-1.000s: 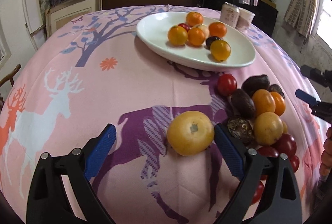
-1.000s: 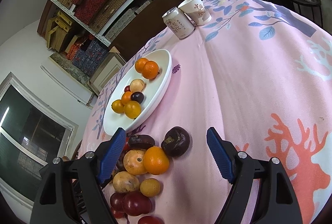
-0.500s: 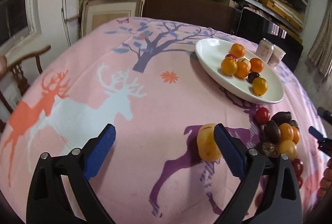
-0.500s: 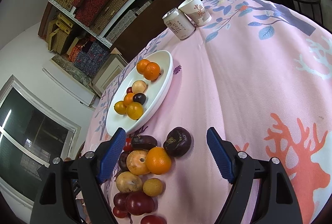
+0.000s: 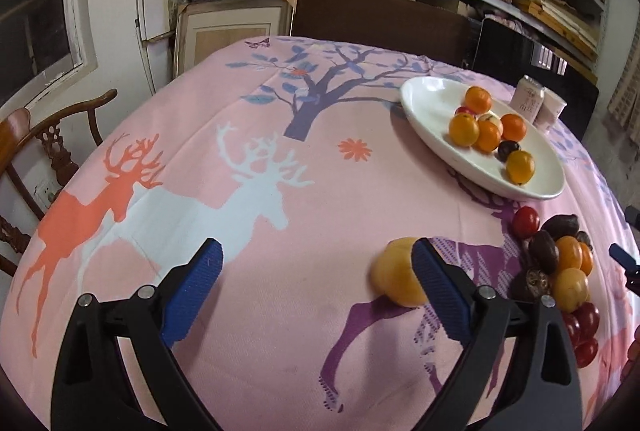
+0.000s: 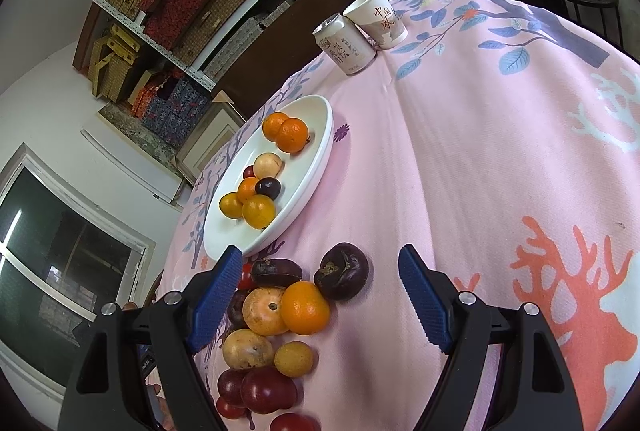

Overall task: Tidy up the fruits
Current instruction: 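Grasp a pale yellow fruit with the left tool while the right tool grasps a dark plum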

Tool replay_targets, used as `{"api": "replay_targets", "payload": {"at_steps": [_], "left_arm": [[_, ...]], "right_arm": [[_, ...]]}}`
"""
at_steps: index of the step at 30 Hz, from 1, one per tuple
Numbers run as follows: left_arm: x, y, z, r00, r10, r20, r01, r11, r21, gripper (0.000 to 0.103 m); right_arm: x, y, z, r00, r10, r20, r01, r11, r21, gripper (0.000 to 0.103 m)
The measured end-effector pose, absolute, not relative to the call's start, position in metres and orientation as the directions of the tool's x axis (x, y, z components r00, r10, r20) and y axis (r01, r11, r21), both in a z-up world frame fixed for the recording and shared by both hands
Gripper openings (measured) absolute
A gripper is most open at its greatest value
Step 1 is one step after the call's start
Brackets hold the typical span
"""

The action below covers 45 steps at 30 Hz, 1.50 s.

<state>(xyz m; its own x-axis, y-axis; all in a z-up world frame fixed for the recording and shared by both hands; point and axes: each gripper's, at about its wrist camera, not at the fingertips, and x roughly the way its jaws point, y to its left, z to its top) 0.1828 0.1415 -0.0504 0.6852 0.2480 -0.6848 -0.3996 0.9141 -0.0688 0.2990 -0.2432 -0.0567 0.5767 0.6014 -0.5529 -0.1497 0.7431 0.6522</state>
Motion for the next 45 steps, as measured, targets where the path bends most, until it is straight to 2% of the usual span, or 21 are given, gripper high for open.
{"api": "replay_targets", "payload": {"at_steps": [3, 8, 11, 12, 13, 14, 15, 19, 24, 29, 33, 41, 44, 45], "left_arm": [[0.179, 0.132, -0.045, 0.725, 0.208, -0.656, -0.346, 0.934, -0.086, 0.093], [0.190, 0.107, -0.054, 0.699, 0.213, -0.683, -0.268, 0.963, 0.026, 0.093], [0.194, 0.104, -0.056, 0.702, 0.170, -0.691, -0.237, 0.972, -0.002, 0.080], [0.197, 0.105, -0.057, 0.698, 0.155, -0.699, -0.227, 0.974, -0.010, 0.072], [0.199, 0.104, -0.059, 0.692, 0.139, -0.708, -0.216, 0.976, -0.020, 0.067], [0.202, 0.104, -0.062, 0.683, 0.121, -0.720, -0.205, 0.978, -0.030, 0.056], [0.206, 0.104, -0.065, 0.674, 0.099, -0.732, -0.194, 0.980, -0.046, 0.052], [0.215, 0.104, -0.068, 0.665, 0.095, -0.740, -0.196, 0.979, -0.050, 0.050], [0.221, 0.107, -0.071, 0.649, 0.094, -0.755, -0.208, 0.976, -0.057, 0.043], [0.220, 0.108, -0.071, 0.651, 0.091, -0.754, -0.207, 0.977, -0.060, 0.043], [0.221, 0.107, -0.071, 0.650, 0.092, -0.754, -0.207, 0.977, -0.058, 0.043], [0.224, 0.109, -0.076, 0.628, 0.077, -0.774, -0.210, 0.975, -0.074, 0.043], [0.224, 0.109, -0.077, 0.630, 0.075, -0.773, -0.210, 0.975, -0.077, 0.043], [0.223, 0.110, -0.076, 0.633, 0.068, -0.771, -0.209, 0.974, -0.086, 0.043]], "right_arm": [[0.299, -0.243, -0.057, 0.577, 0.602, -0.552, -0.151, 0.743, 0.652, 0.081], [0.298, -0.241, -0.055, 0.579, 0.601, -0.552, -0.163, 0.748, 0.644, 0.081], [0.297, -0.239, -0.053, 0.580, 0.598, -0.554, -0.167, 0.752, 0.637, 0.081], [0.297, -0.239, -0.053, 0.579, 0.597, -0.555, -0.167, 0.753, 0.636, 0.081], [0.297, -0.239, -0.053, 0.578, 0.597, -0.556, -0.168, 0.754, 0.635, 0.081], [0.296, -0.239, -0.053, 0.578, 0.596, -0.557, -0.168, 0.755, 0.634, 0.081], [0.296, -0.239, -0.053, 0.578, 0.596, -0.557, -0.168, 0.756, 0.633, 0.081], [0.295, -0.235, -0.052, 0.576, 0.588, -0.568, -0.183, 0.770, 0.612, 0.081], [0.294, -0.217, -0.054, 0.550, 0.541, -0.636, -0.236, 0.831, 0.503, 0.081], [0.298, -0.217, -0.061, 0.518, 0.566, -0.642, -0.233, 0.815, 0.530, 0.067], [0.305, -0.219, -0.069, 0.494, 0.579, -0.648, -0.207, 0.803, 0.559, 0.052], [0.317, -0.211, -0.079, 0.470, 0.568, -0.676, -0.178, 0.811, 0.558, 0.050], [0.316, -0.209, -0.079, 0.486, 0.547, -0.681, -0.182, 0.826, 0.533, 0.043], [0.316, -0.209, -0.080, 0.490, 0.537, -0.686, -0.184, 0.834, 0.521, 0.038]]}}
